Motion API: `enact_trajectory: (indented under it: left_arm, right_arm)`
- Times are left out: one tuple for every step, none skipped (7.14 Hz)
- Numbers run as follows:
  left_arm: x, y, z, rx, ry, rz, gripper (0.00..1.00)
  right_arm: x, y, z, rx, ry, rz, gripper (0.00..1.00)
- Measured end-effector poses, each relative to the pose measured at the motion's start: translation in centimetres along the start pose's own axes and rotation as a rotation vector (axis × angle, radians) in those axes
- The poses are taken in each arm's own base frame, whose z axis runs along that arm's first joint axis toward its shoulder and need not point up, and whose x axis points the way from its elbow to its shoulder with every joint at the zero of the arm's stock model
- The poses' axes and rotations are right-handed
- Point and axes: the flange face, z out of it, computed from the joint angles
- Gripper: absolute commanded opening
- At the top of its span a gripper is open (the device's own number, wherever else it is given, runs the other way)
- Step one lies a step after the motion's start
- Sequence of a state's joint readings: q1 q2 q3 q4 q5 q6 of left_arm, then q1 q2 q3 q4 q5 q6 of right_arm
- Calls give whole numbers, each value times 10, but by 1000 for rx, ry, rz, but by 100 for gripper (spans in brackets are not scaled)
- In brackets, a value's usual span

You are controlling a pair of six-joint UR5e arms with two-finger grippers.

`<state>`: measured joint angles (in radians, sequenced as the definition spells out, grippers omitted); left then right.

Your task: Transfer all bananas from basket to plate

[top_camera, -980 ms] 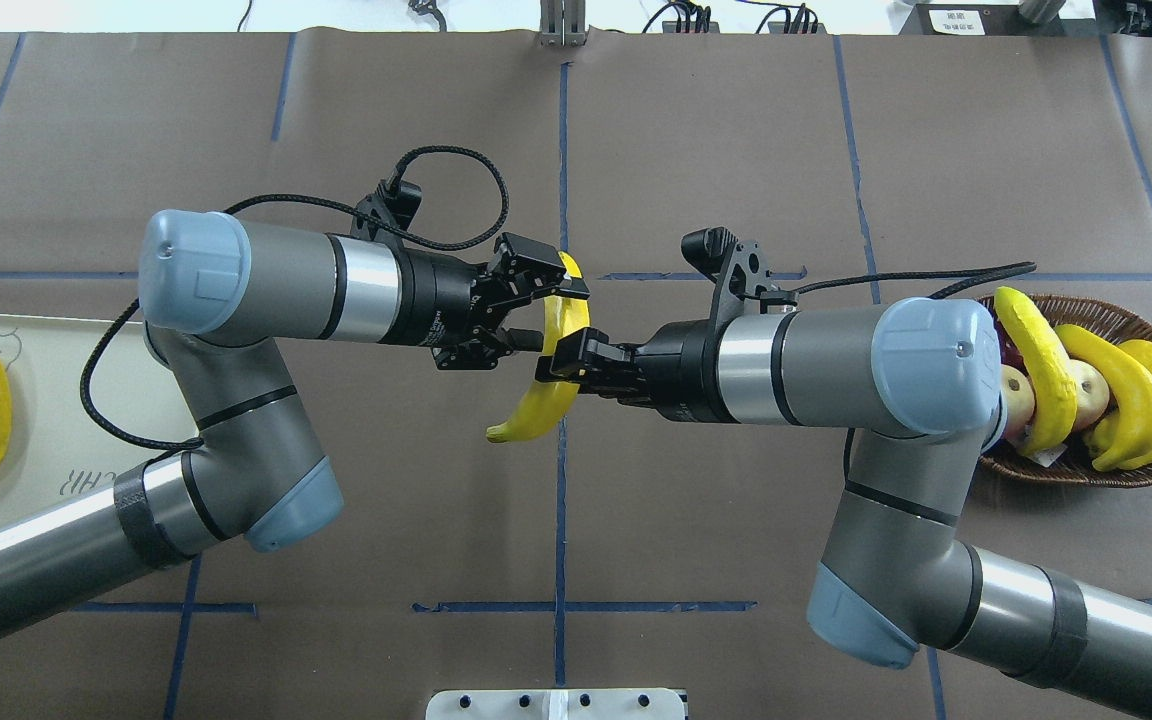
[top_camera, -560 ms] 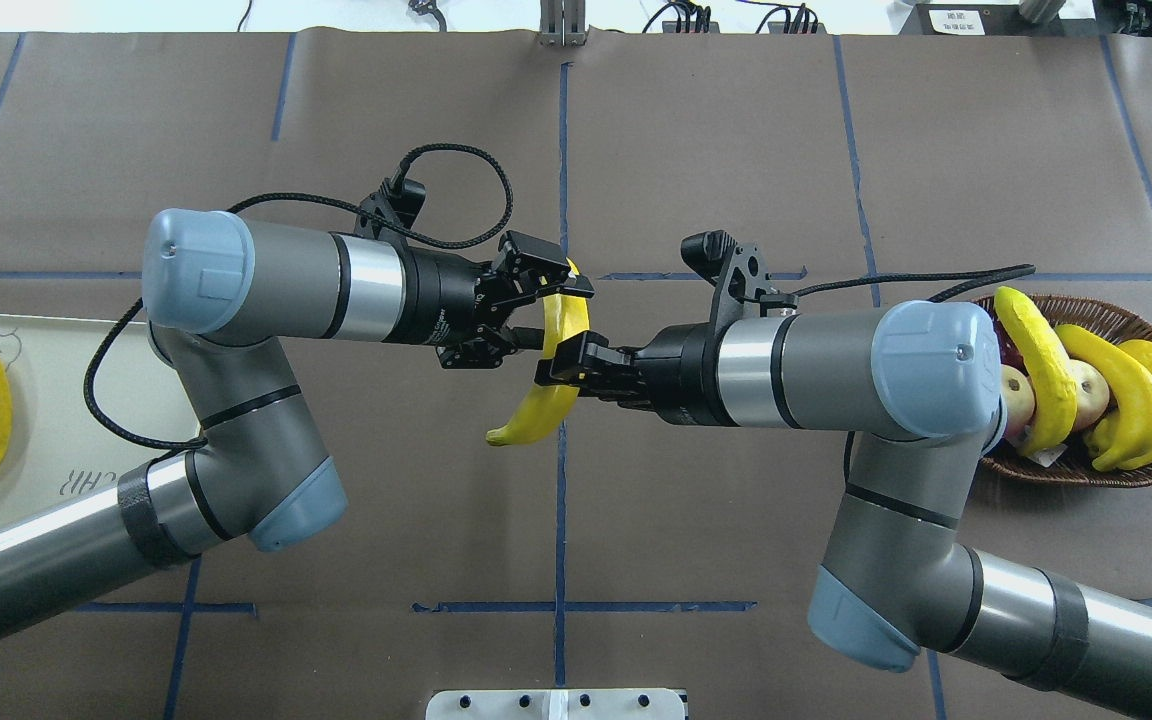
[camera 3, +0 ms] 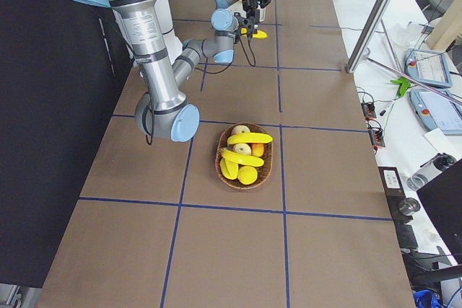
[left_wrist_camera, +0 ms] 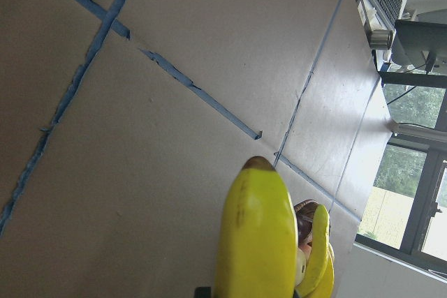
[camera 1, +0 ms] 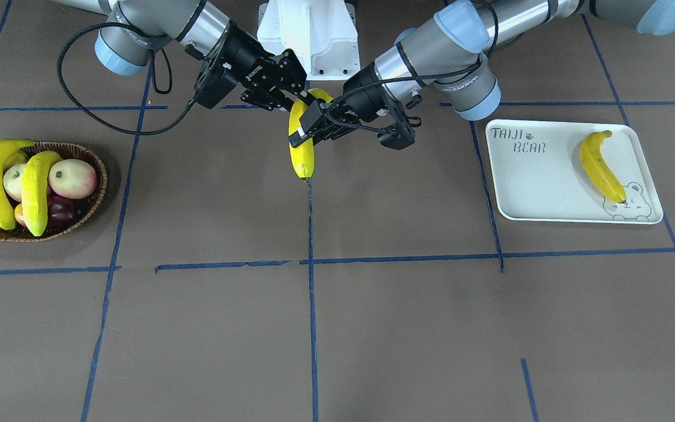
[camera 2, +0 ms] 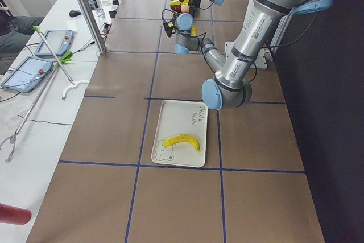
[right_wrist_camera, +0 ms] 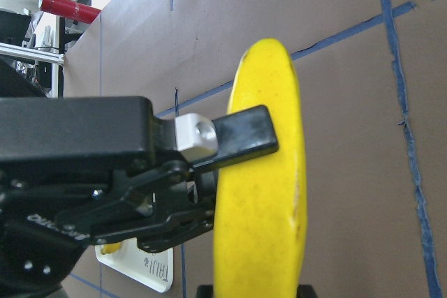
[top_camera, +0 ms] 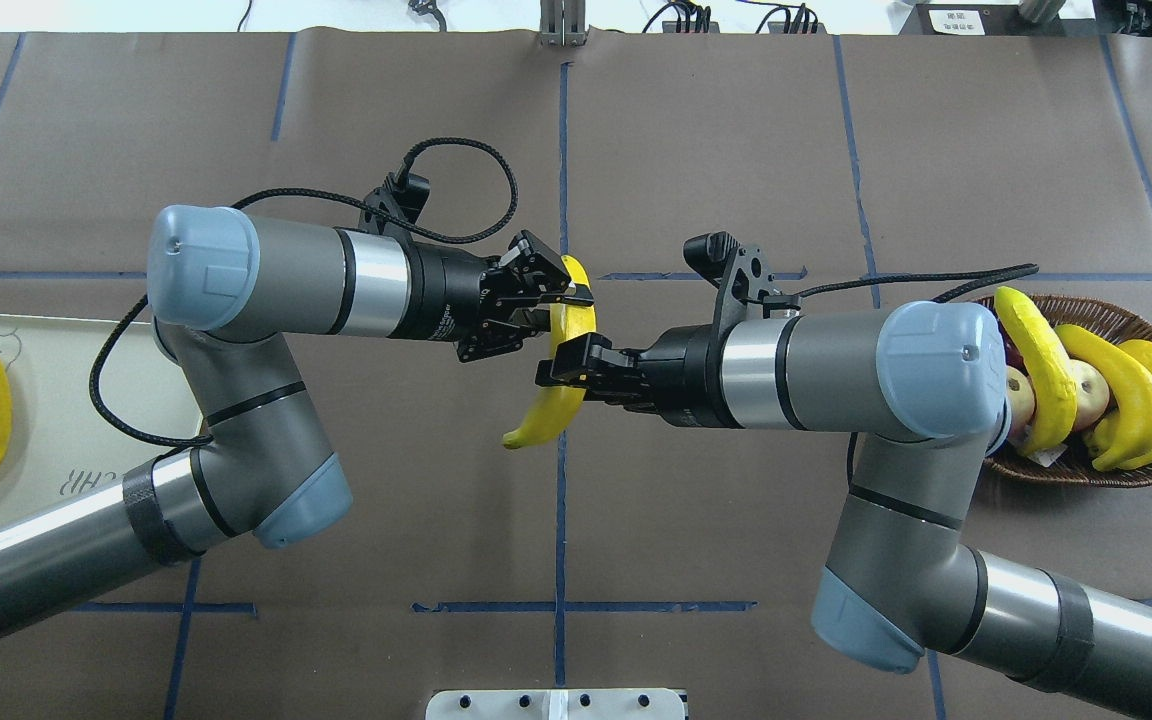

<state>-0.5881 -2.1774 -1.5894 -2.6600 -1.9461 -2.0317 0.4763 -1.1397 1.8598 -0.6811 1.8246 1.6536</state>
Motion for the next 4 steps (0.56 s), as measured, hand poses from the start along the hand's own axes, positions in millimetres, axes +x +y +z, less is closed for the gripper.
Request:
enact_trajectory:
  left_arm:
    - [0, -1, 0, 1, -1, 0, 0]
    - [0, -2, -1, 4, 0, 1, 0]
    - [2, -10, -6, 16, 1, 3, 0]
    - [1, -27, -19, 31, -11, 5, 0]
  right_arm:
    - [-1, -1, -1, 2, -2, 0, 100]
    - [-3, -1, -5, 2, -7, -1, 100]
    - [-5, -2, -11, 2, -15, -3, 100]
    - [-4, -6, -23, -1, -15, -4, 100]
